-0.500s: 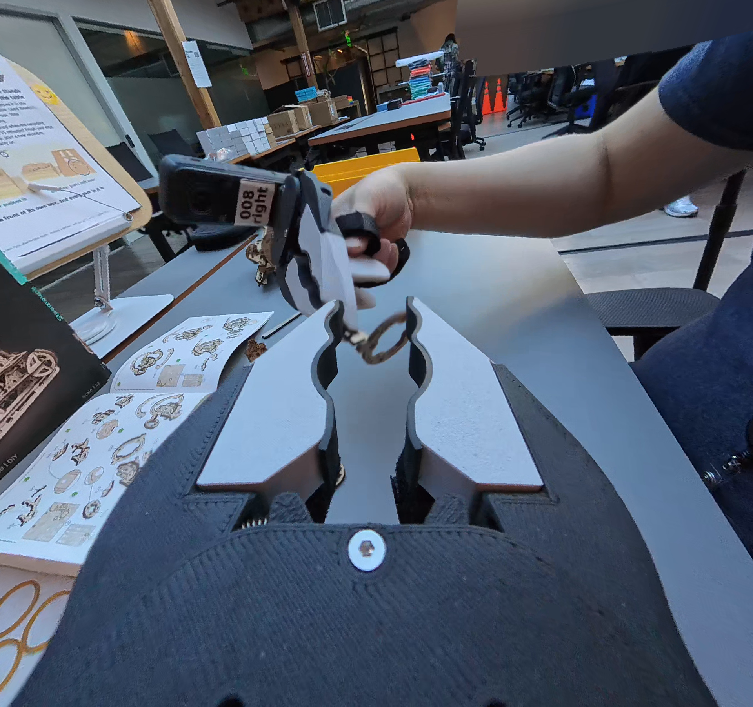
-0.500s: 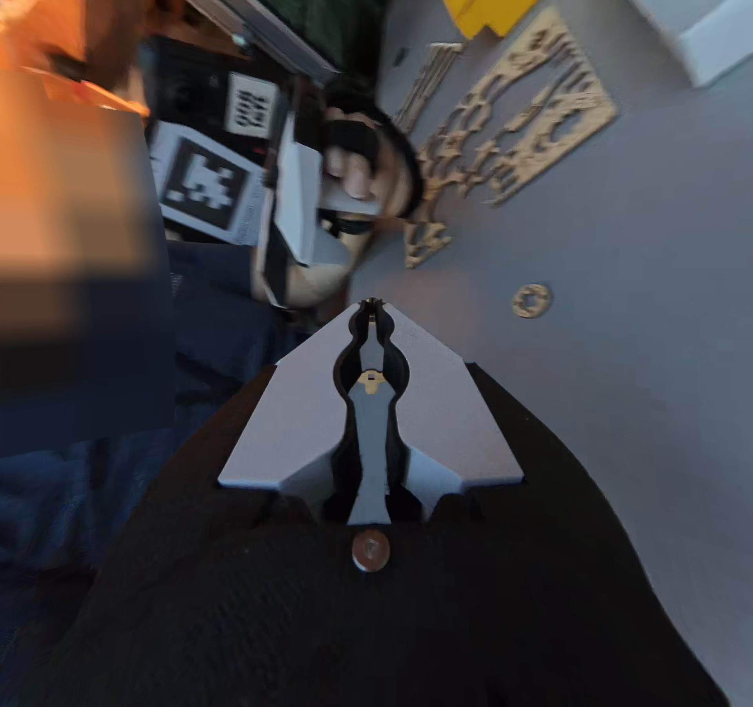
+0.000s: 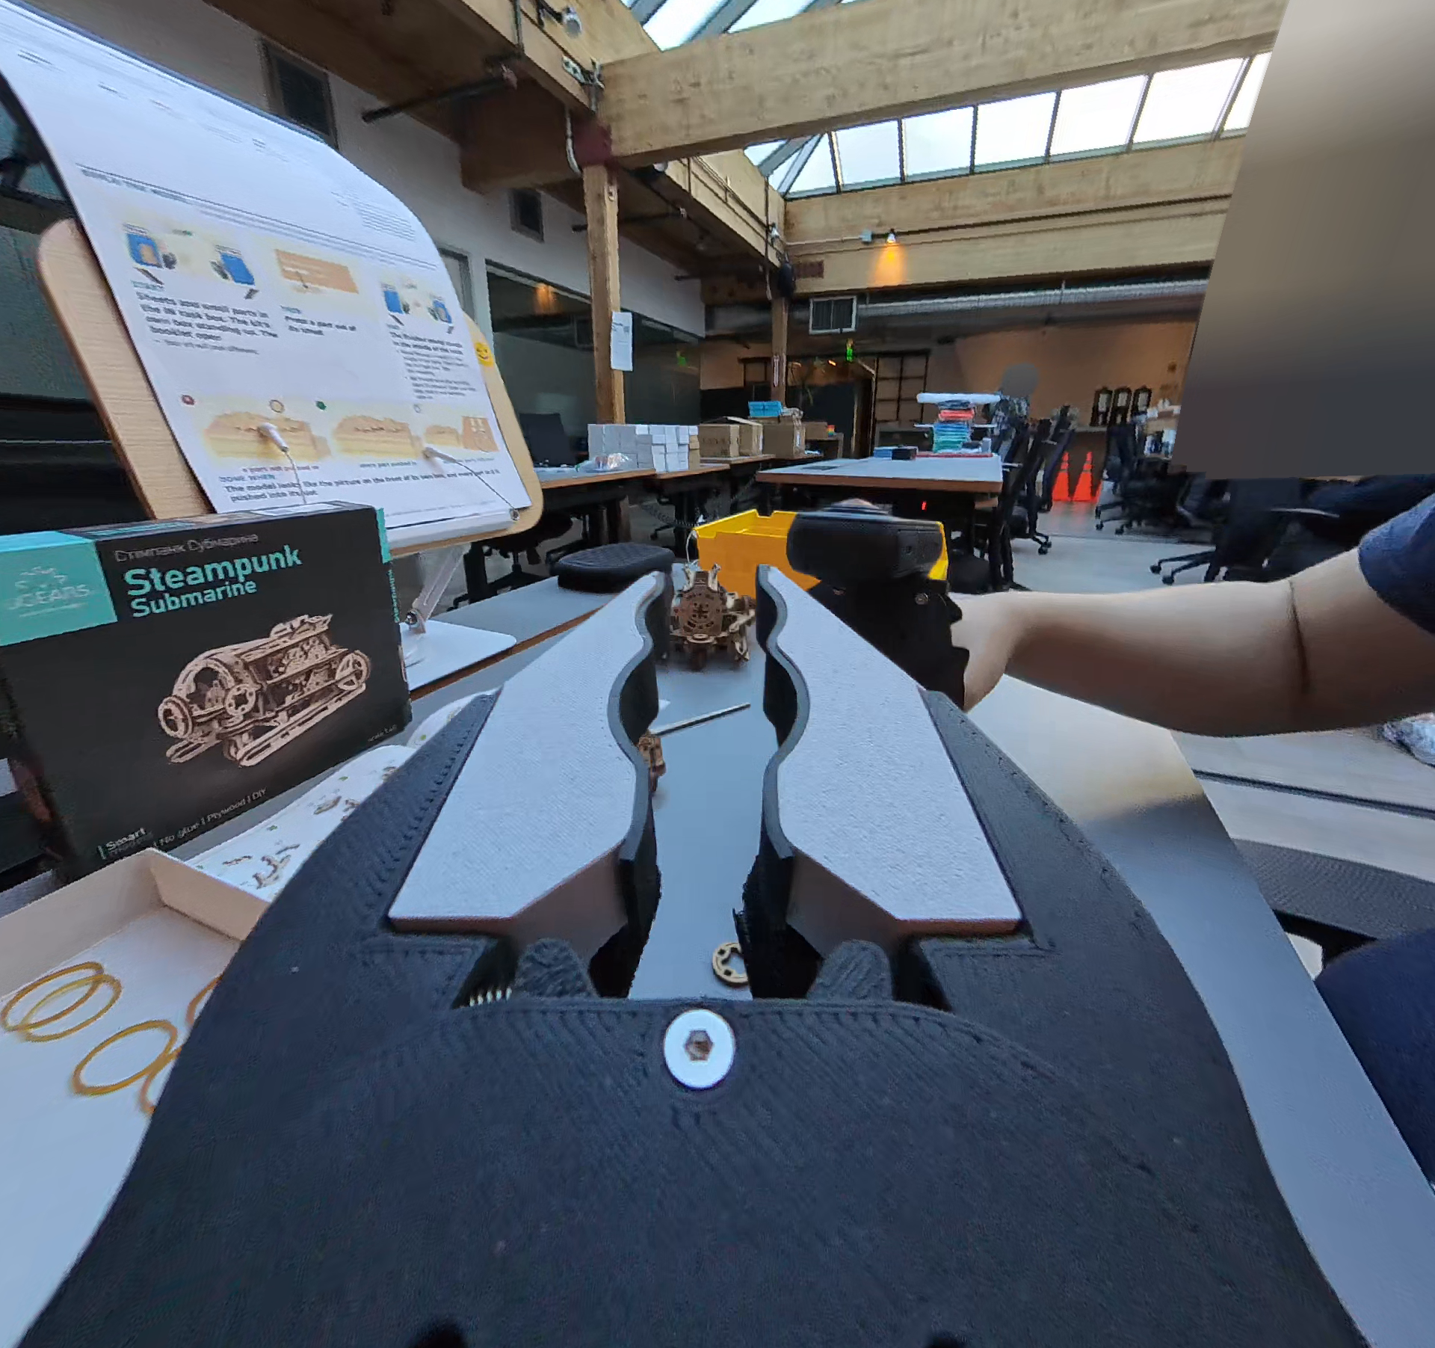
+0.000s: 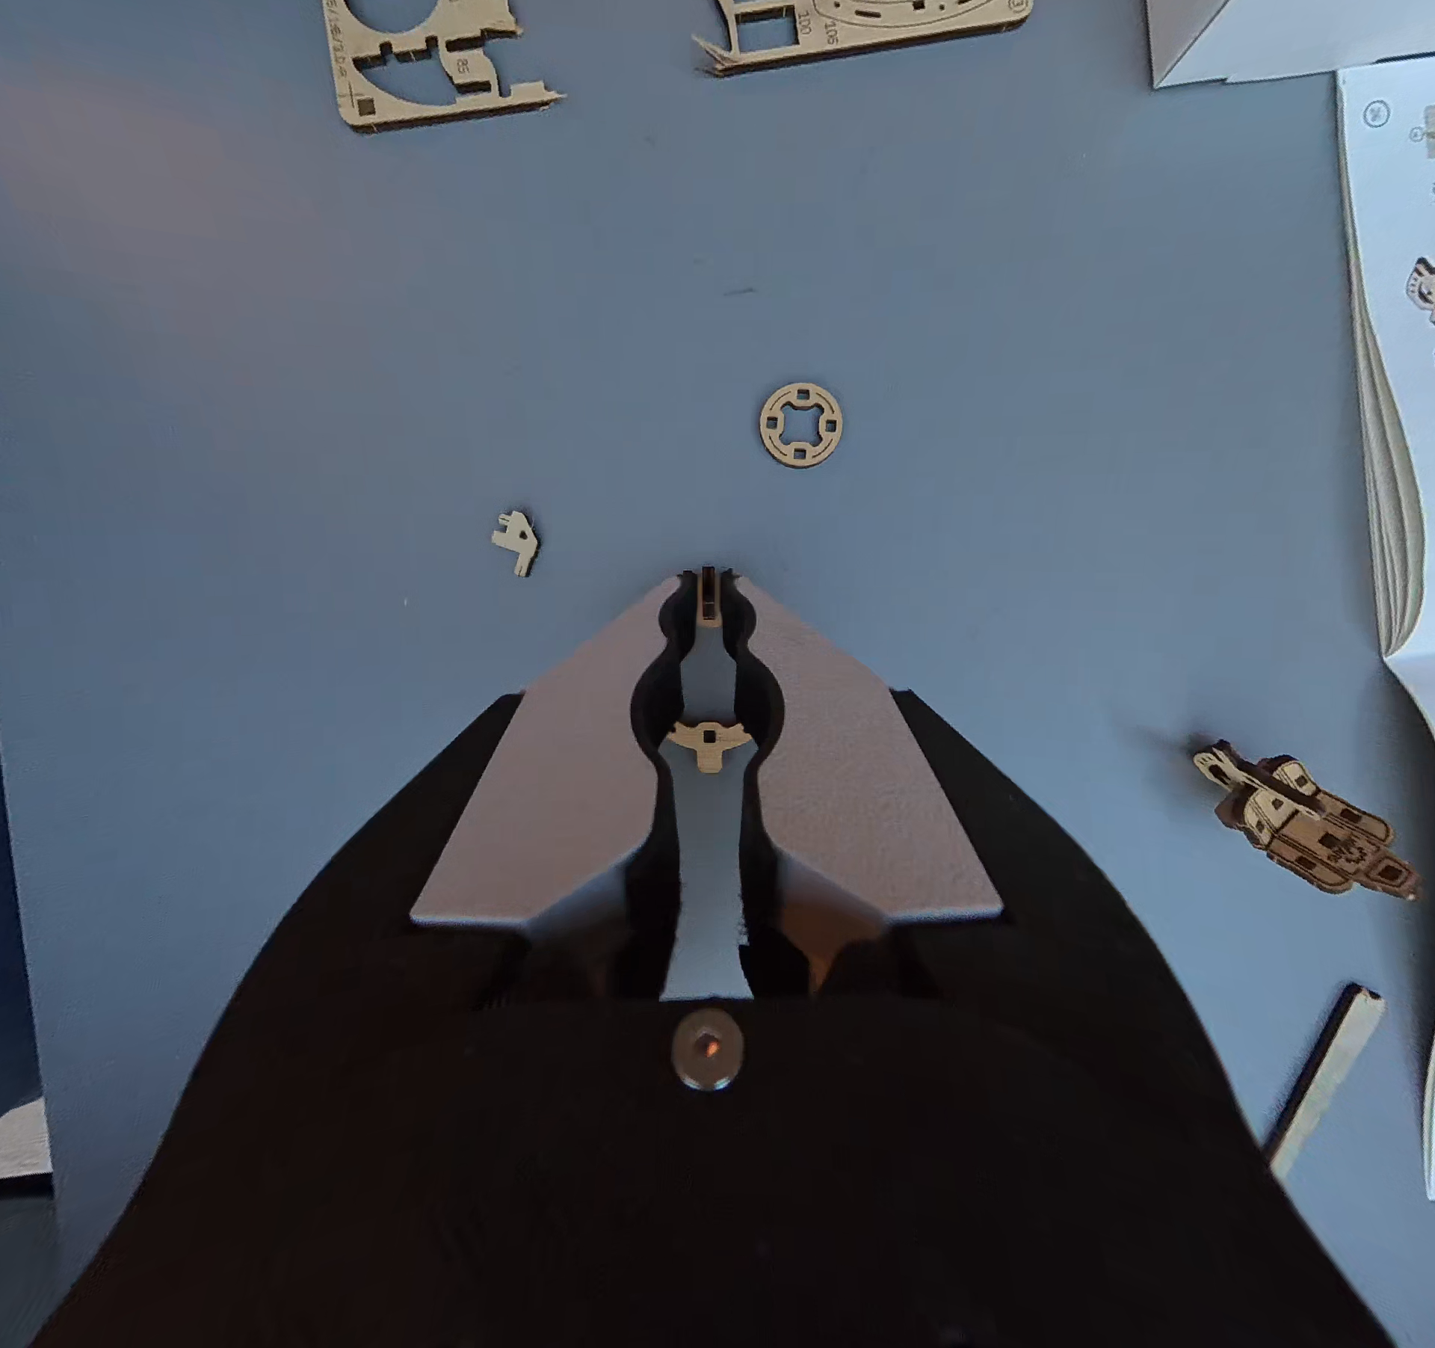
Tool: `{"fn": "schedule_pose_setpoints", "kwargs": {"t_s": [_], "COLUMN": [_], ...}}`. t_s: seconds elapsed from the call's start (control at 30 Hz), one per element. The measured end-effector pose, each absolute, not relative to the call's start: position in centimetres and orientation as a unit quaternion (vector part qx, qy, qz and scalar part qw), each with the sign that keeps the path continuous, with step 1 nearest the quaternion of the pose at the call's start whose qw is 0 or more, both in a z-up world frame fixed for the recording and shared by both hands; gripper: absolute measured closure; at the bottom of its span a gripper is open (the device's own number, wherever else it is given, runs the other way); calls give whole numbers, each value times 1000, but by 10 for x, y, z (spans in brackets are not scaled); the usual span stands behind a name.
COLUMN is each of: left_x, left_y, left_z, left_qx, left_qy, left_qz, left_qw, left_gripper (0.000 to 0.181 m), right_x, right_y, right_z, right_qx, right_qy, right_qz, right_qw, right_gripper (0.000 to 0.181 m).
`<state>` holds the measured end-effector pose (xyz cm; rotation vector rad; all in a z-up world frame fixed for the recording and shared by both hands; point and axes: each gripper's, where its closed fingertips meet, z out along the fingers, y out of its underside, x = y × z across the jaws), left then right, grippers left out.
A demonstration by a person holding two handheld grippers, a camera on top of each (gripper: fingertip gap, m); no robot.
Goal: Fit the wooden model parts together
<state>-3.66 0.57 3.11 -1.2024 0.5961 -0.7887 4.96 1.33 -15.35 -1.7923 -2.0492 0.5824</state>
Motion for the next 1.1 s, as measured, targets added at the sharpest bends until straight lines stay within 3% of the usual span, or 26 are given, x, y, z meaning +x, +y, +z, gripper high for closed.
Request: {"fn": "schedule_pose_setpoints", "kwargs": {"t_s": [0.07,0.83,1.1], "left_x": [-42,-34,-34], "left_y": [6,7,6], "left_z": [33,26,26], "left_qx": [-543,-554,-554], "left_qy": [264,280,284], "left_qz": [-348,-347,-340], "left_qw": [717,704,704], "left_gripper": [162,163,163], "right_x": [49,72,78], "right_y": [14,29,35], "right_z": [-148,-143,-161], "right_qx": [-640,-572,-595], "right_qy": [-714,-765,-761], "right_qz": [215,211,207], "right_qw": [184,209,157], "right_gripper": [164,165,169]}}
